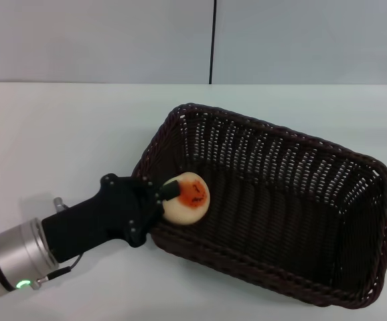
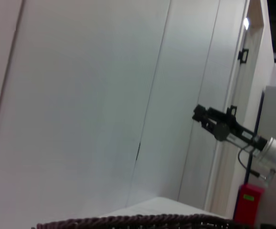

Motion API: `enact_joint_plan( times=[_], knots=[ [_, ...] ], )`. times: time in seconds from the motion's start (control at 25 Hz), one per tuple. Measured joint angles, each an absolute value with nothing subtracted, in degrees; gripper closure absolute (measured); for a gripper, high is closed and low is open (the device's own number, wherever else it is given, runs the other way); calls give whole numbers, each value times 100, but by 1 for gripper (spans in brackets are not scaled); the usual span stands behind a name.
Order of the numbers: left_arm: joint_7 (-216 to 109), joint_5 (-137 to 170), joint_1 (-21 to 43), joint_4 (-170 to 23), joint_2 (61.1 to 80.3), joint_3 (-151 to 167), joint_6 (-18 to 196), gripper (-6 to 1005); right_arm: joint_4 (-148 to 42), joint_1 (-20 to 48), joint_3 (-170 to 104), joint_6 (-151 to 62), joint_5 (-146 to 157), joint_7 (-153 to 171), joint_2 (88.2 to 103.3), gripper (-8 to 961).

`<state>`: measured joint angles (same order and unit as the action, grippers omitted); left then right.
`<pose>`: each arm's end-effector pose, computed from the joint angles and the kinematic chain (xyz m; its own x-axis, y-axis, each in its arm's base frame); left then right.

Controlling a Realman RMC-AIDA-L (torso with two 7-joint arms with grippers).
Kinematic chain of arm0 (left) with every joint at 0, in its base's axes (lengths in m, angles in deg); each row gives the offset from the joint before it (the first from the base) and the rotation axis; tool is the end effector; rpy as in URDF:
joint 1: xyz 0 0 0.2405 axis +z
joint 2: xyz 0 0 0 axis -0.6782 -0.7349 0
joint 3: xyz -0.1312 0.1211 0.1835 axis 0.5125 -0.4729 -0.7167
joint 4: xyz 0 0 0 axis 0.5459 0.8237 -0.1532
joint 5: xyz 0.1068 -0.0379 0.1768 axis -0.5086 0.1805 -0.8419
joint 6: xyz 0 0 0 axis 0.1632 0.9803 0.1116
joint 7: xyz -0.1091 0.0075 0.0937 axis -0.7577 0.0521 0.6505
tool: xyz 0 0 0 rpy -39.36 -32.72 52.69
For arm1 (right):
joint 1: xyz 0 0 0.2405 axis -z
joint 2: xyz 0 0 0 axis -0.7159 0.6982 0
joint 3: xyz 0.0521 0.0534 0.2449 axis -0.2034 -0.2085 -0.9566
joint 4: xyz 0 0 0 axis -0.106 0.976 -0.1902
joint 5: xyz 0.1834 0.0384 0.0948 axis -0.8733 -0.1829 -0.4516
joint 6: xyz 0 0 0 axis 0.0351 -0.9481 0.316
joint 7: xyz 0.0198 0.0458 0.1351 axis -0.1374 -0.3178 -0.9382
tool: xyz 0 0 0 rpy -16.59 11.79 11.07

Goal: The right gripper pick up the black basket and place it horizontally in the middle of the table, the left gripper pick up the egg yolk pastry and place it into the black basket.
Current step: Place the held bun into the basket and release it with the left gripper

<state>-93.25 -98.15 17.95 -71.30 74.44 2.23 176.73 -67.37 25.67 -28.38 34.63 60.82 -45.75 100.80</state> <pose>-0.2825 0.2405 -0.0595 0.6143 0.1711 0.7703 0.4499 -0.8780 -0.1637 0.3537 0.2951 0.1061 0.2926 0.2603 -0.9201 -0.8960 -0.2614 -0.3589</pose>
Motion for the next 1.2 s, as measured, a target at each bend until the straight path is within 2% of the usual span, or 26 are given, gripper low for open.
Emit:
enact_joint_plan(
  times=[1.2],
  knots=[
    [-9292,-9775,2307,-6223,7381,285,18475,961,-6659,2376,-2829,3409,6093,-4567,10099,593]
  ],
)
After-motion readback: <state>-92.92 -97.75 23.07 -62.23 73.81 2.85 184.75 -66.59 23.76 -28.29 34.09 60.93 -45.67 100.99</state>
